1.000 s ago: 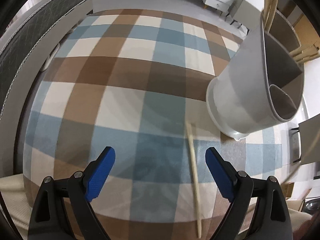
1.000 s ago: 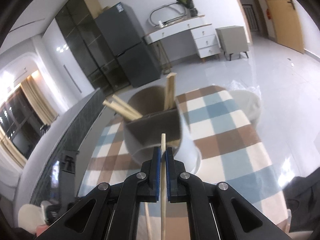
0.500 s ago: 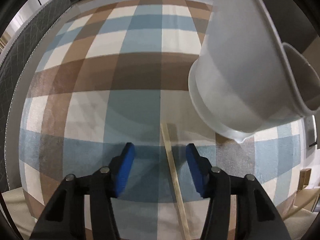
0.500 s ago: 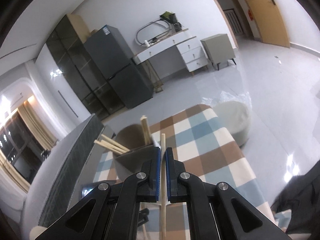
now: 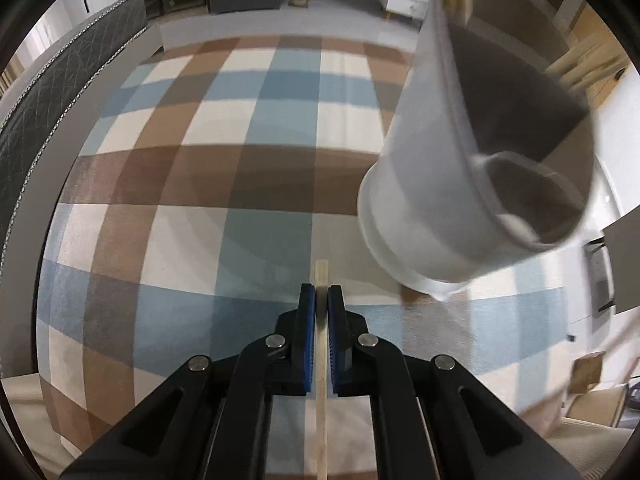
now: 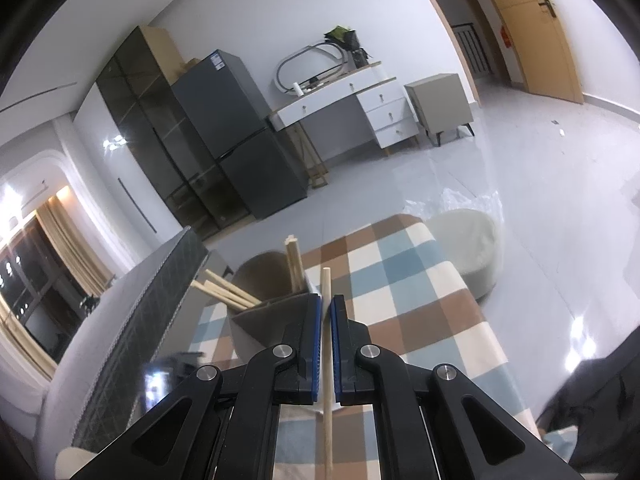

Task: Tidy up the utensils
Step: 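Close the left gripper on the last chopstick while the right gripper holds its chopstick, then raise both held chopsticks up over the white holder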

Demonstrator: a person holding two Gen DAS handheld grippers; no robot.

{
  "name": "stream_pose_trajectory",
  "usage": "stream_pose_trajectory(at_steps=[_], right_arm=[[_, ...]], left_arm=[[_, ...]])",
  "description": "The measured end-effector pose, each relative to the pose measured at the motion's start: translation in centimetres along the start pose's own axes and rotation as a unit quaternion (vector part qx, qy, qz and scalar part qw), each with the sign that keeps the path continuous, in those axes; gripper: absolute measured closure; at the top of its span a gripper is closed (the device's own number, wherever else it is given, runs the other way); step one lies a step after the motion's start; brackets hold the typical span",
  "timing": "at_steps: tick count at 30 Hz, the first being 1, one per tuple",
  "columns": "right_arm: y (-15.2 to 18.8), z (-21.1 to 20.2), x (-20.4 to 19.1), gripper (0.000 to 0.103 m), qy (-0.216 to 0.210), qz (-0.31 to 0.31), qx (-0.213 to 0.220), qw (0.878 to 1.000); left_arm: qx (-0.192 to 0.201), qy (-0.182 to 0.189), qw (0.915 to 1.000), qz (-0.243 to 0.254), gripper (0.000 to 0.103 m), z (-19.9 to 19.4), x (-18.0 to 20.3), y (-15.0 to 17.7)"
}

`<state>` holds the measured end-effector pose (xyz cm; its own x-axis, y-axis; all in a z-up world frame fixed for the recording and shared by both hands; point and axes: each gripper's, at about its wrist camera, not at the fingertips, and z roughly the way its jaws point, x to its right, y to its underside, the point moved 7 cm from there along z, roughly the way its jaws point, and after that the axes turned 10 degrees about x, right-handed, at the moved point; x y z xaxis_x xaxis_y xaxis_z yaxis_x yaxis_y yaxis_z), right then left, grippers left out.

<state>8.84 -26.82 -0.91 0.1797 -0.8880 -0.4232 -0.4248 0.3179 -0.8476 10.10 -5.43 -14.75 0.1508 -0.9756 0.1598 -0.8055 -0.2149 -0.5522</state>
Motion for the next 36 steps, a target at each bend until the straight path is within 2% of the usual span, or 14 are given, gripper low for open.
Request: stream_pose_trajectory(at_steps=[5, 7, 14, 18, 22, 27, 30, 36], right_arm=[[0.5, -0.4, -1.3, 0.099, -0.009, -0.026, 0.001, 1.0], [0.8, -0.5, -1.6, 0.099, -0.011, -0.032, -0.001, 0.999], [2.0, -1.1, -2.9, 0.099, -0.012, -0.063, -0.003, 0.998], [2.5, -1.3, -3.3, 0.099, -0.009, -0.074, -0.005, 0.997], [2.8, -1.5, -3.6, 0.099, -0.007, -0.08, -0.004, 0.997], [2.5, -2.0, -4.8, 0.099, -0.022, -0.081, 0.005, 0.996], [1.5, -2.2, -6.1, 0.099, -0.033, -0.092, 0.017, 0.995], [-1.5, -2.5, -8.5, 0.099, -0.053, -0.107, 0.052, 0.991]], left_arm=[[0.039, 0.038, 0.9985, -0.008, 0.101, -4.6, 0.2, -0.2], [0.062, 0.049, 0.9969, -0.005, 0.101, -6.3, 0.7, -1.3], [0.116, 0.077, 0.99, 0.025, 0.102, -9.6, 2.0, -3.2], [0.123, 0.083, 0.9884, 0.033, 0.102, -10.2, 1.9, -3.3], [0.119, 0.099, 0.9878, 0.017, 0.102, -10.9, 1.4, -3.5], [0.132, 0.113, 0.9848, 0.006, 0.102, -12.8, 1.4, -4.7], [0.154, 0.128, 0.9796, -0.005, 0.102, -14.6, 1.4, -6.4], [0.215, 0.156, 0.9637, -0.026, 0.102, -18.3, 1.8, -11.1]])
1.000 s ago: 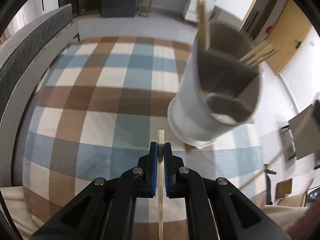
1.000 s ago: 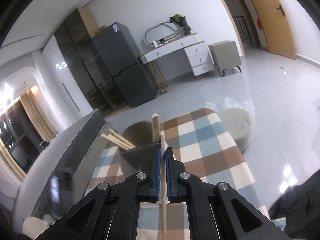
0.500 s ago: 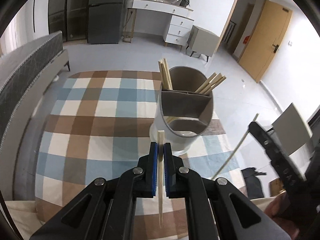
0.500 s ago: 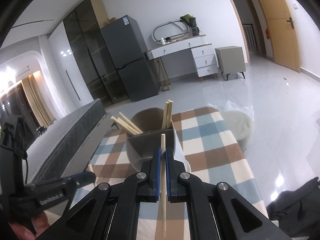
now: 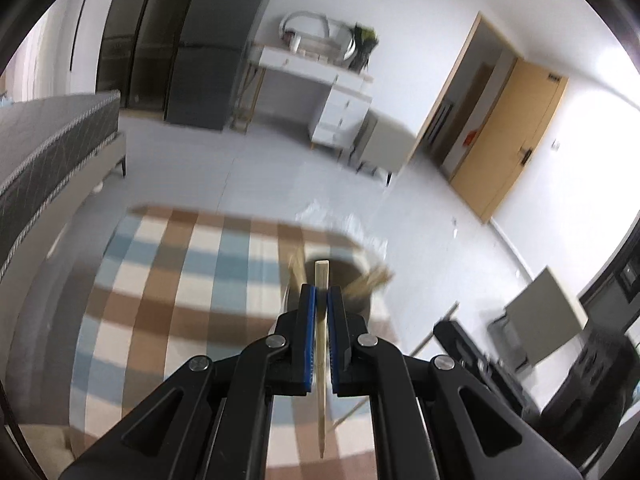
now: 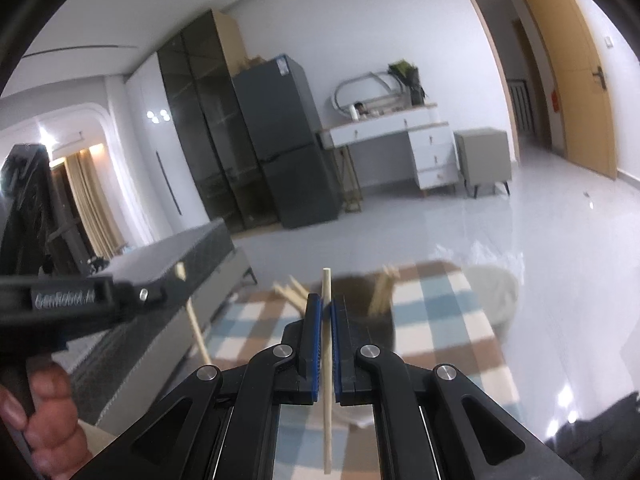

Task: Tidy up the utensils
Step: 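Raise both held chopsticks up over the white holder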

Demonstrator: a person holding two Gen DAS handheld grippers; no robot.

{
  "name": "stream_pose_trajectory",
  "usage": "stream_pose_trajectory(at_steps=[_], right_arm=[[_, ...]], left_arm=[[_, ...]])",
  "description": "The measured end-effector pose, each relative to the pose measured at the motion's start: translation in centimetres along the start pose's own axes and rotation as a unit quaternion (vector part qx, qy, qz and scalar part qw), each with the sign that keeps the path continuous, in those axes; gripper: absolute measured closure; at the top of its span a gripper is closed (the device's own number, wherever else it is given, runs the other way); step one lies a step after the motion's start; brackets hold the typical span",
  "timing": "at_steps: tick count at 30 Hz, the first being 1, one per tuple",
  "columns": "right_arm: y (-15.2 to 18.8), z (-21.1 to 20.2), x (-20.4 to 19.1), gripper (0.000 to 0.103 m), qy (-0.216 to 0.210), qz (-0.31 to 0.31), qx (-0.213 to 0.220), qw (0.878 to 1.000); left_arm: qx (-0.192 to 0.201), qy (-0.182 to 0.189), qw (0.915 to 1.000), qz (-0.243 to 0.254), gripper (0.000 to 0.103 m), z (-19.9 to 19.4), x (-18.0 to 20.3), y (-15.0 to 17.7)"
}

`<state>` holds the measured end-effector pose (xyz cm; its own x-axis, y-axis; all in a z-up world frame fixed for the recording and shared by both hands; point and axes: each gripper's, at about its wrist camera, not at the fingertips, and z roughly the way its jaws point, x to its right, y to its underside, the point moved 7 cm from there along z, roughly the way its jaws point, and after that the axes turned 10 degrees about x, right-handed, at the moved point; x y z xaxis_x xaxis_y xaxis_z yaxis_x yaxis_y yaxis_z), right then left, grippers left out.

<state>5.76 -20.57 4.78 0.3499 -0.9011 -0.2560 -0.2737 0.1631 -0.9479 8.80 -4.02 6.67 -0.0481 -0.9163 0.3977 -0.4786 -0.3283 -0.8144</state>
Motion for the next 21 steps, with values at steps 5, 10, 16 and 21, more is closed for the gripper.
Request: stream_pose_trajectory(at_steps=[5, 10, 16, 21], right_arm=[[-4.7, 0.7, -1.1, 0.099, -0.013, -0.029, 0.047, 0.998], [-8.5, 3.2, -0.9, 0.099, -0.017, -0.055, 0.08, 0.995], [-10.4, 7.3, 0.2, 0.099, -0.011, -0.052, 0.088, 0.995], [-10.1, 9.7, 0.5, 0.099, -0.01, -0.059, 0.087, 0.994]], left_arm=[[0.055, 0.015, 0.9983, -0.014, 0.102, 0.1, 0.7, -4.8], [0.098, 0.017, 0.9946, -0.029, 0.102, 1.9, 0.4, -8.6], [0.113, 0.019, 0.9923, -0.047, 0.102, 5.6, -0.8, -10.2], [0.107, 0.017, 0.993, -0.048, 0.102, 8.4, -1.4, -10.1]])
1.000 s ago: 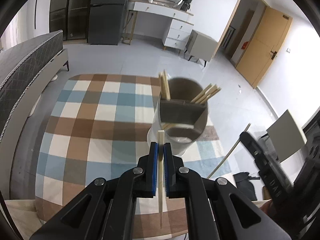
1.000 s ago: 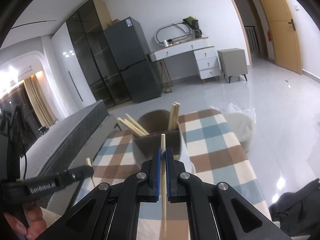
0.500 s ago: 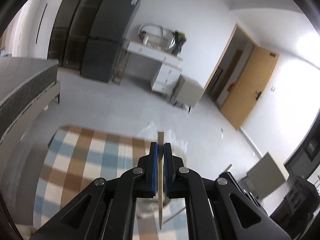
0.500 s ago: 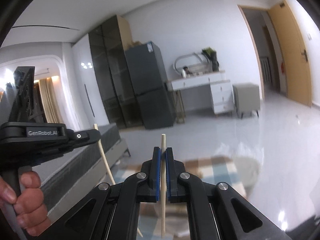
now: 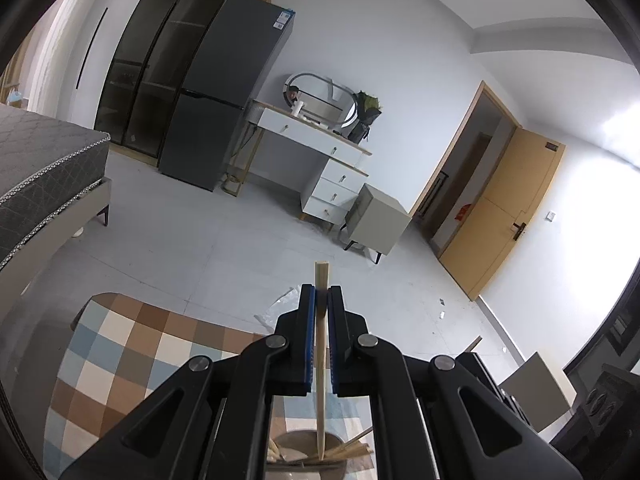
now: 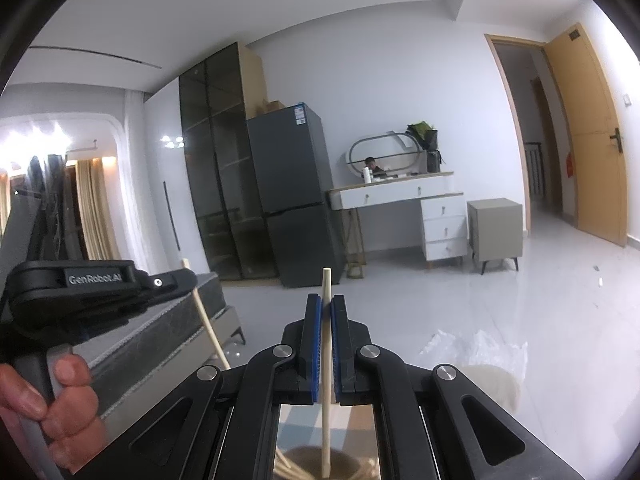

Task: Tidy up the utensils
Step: 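Raise both held chopsticks up over the white holder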

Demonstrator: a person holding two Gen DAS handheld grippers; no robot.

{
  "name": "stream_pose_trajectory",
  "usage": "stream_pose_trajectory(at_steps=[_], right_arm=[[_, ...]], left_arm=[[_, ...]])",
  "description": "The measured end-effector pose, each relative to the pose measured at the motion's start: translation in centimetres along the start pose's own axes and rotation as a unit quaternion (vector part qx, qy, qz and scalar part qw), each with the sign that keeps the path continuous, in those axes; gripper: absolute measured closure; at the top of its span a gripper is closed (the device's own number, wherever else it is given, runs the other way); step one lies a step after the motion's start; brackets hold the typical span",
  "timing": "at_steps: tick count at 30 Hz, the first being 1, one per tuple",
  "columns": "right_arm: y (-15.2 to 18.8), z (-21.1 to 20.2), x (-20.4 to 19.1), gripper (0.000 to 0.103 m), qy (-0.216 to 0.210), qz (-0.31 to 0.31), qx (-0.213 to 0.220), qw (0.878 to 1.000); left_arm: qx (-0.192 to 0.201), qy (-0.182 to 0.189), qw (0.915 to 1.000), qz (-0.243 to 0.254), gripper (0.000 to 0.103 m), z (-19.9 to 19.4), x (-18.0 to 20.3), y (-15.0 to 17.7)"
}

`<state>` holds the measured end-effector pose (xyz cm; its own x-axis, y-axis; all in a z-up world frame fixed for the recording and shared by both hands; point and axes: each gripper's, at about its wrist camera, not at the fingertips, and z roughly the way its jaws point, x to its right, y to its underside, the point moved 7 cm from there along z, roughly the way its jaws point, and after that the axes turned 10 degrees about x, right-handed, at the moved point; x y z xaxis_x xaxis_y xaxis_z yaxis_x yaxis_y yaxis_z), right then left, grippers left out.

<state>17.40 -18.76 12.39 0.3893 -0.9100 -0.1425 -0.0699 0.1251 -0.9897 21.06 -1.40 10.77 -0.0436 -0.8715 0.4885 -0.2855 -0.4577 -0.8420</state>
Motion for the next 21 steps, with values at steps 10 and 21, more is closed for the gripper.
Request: stream_pose_trajectory(at_steps=[10, 21], right_arm=[[3.7, 2.0, 0.6, 0.099, -0.007, -0.003, -0.031, 1.0], [6.7, 0.8, 1.4, 0.099, -0.002, 0.003, -0.061, 0.998]], left_arm=[[-0.026, -0.014, 0.9996, -0.005, 0.102, 2.5, -1.6, 3.3], [-0.012, -0.046, 0.9985, 0.025, 0.102, 2.3, -0.2, 4.8]])
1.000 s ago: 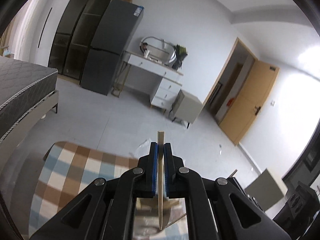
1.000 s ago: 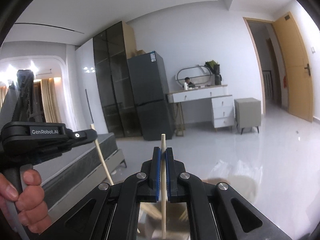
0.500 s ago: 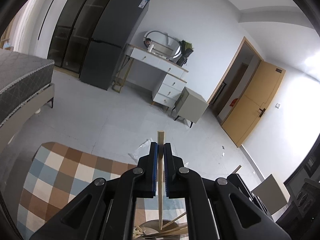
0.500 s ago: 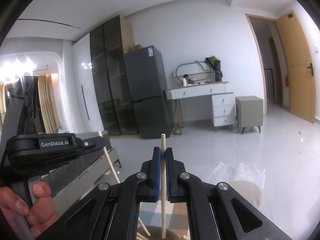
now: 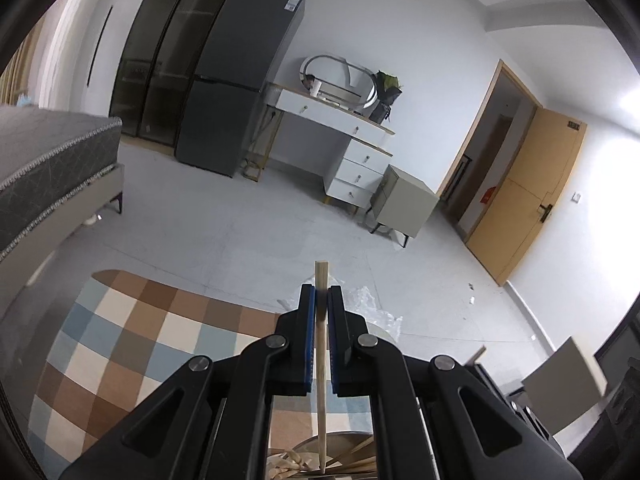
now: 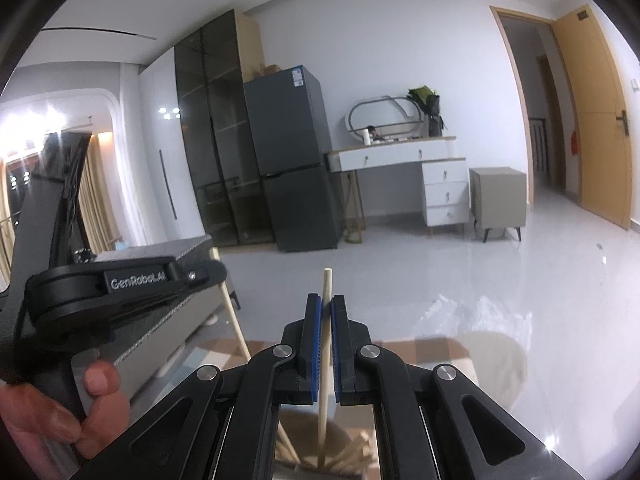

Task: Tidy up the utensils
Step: 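Raise both held chopsticks up over the white holder, then open both grippers to drop the chopsticks into the holder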

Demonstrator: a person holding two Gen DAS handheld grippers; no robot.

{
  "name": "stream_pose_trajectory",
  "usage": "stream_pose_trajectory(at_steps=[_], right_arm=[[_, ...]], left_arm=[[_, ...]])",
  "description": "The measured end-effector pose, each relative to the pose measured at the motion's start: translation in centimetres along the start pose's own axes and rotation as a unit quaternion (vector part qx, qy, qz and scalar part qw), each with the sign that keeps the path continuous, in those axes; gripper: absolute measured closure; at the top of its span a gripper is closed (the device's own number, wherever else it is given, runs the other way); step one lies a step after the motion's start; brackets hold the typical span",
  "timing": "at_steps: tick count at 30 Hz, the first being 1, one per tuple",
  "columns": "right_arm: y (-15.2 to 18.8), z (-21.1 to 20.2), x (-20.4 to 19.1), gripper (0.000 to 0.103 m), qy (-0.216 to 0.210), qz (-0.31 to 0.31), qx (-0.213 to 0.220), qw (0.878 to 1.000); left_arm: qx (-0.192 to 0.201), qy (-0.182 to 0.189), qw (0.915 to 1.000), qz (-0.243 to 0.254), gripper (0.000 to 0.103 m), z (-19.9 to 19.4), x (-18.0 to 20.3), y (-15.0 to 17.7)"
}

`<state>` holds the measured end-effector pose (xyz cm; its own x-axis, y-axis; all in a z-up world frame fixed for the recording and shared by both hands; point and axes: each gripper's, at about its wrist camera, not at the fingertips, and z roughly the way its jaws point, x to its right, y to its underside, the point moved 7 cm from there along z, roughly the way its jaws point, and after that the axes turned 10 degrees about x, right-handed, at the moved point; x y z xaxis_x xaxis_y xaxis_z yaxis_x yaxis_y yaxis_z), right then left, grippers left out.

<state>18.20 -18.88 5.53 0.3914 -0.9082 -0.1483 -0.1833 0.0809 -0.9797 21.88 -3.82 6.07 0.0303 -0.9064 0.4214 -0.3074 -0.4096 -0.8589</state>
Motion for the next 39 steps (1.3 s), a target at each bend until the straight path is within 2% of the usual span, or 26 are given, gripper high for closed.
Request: stream_pose_trajectory(at_steps=[9, 11, 19, 24, 30, 35, 38, 39], right_arm=[[1.3, -1.6, -0.5, 0.099, -0.008, -0.006, -0.014, 1.0], [1.5, -1.6, -0.3, 0.099, -0.008, -0.002, -0.019, 1.0], [2.9, -2.3, 0.4, 0.099, -0.004, 0.021, -0.045, 0.999], [4.0, -2.5, 0.1, 0.099, -0.009, 0.031, -0.07, 0.997], [5.3, -3.0, 0.8, 0.099, -0.003, 0.047, -0.1, 0.994], [5.6, -4.6, 1.6, 0.095, 0.003, 0.069, -0.101, 0.992], [5.3, -6.1, 2.2, 0.087, 0.011, 0.087, -0.091, 0.992], [5.1, -6.7, 2.4, 0.083, 0.014, 0.094, -0.085, 0.992]], left_arm=[[-0.01, 0.014, 0.9996, 0.023, 0.102, -0.4, 0.7, 0.6], [-0.019, 0.024, 0.9992, 0.027, 0.102, -0.7, 0.8, 0.9], [-0.052, 0.024, 0.9969, 0.054, 0.102, -1.7, 1.0, 2.9], [-0.078, 0.04, 0.9926, 0.083, 0.102, -2.3, 2.1, 4.2], [-0.136, 0.05, 0.985, 0.094, 0.101, -2.4, 1.9, 6.3], [-0.201, 0.075, 0.9749, 0.061, 0.1, -3.2, 1.5, 7.6], [-0.202, 0.068, 0.9747, 0.067, 0.099, -4.5, 1.4, 7.6], [-0.201, 0.063, 0.975, 0.07, 0.094, -5.0, 1.3, 7.6]])
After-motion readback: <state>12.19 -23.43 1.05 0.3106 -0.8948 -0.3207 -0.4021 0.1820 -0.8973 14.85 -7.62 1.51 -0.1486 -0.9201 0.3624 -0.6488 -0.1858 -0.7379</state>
